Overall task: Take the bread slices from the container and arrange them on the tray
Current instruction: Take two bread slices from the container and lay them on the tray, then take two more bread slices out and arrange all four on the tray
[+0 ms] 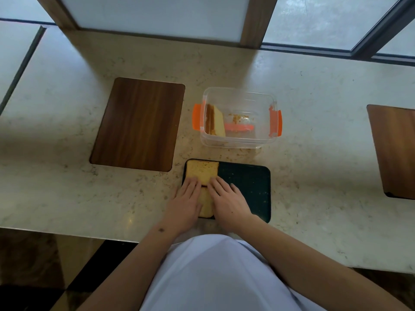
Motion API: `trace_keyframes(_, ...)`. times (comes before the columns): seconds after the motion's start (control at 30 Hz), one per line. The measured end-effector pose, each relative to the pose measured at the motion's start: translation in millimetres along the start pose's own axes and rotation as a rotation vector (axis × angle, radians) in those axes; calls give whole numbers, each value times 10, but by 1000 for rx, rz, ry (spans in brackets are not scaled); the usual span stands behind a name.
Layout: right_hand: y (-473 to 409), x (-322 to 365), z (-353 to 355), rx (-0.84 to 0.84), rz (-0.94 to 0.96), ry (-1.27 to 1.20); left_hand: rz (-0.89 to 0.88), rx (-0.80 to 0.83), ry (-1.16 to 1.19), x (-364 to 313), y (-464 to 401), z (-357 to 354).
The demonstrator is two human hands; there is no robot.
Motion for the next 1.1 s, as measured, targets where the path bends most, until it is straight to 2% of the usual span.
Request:
trace_keyframes(0.17, 8, 54, -36, 36, 1, 3, 15, 14, 26, 9, 24, 20)
trace_keyframes(0.27, -97, -17, 229, -22, -2, -125, -40, -116, 153, -106, -150, 385)
trace_keyframes(0.4, -263, -158, 962, -228, -41, -322, -64, -378, 299, -191, -296, 1086)
trace_keyframes(0.53, -488, -478, 1651, -431, -114, -536, -69, -483, 353, -302, -487, 1756)
trace_keyframes(0.63, -731, -597, 1931, -482, -145, -467, -50, -530, 401, -401, -599, 2158)
trace_keyframes(0.7, -949, -686, 2003, -437, -177, -388, 0, -426, 407, -442, -827, 2307)
trace_keyframes(0.83, -1377, -943, 1788, -176, -317, -371, 213, -218, 384, -348, -1291, 2421)
trace_keyframes(0.93, -1556, -1031, 1565, -33, -386, -389, 303, -78, 310, -315, -1470, 2309)
trace_keyframes(1.1, -1666, -1182, 1254, 94, -559, -717, 406, -43, 375, -231, -1646, 2094)
Point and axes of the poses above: each hand's wrist, its own y-axis away from the middle knuckle, its own z-axis out of the back of the hand, x = y × z, the point moved 9 cm from there along -y, towards the middle knuckle, and after that the axes turned 5 degrees about -z, right-handed, at the moved point
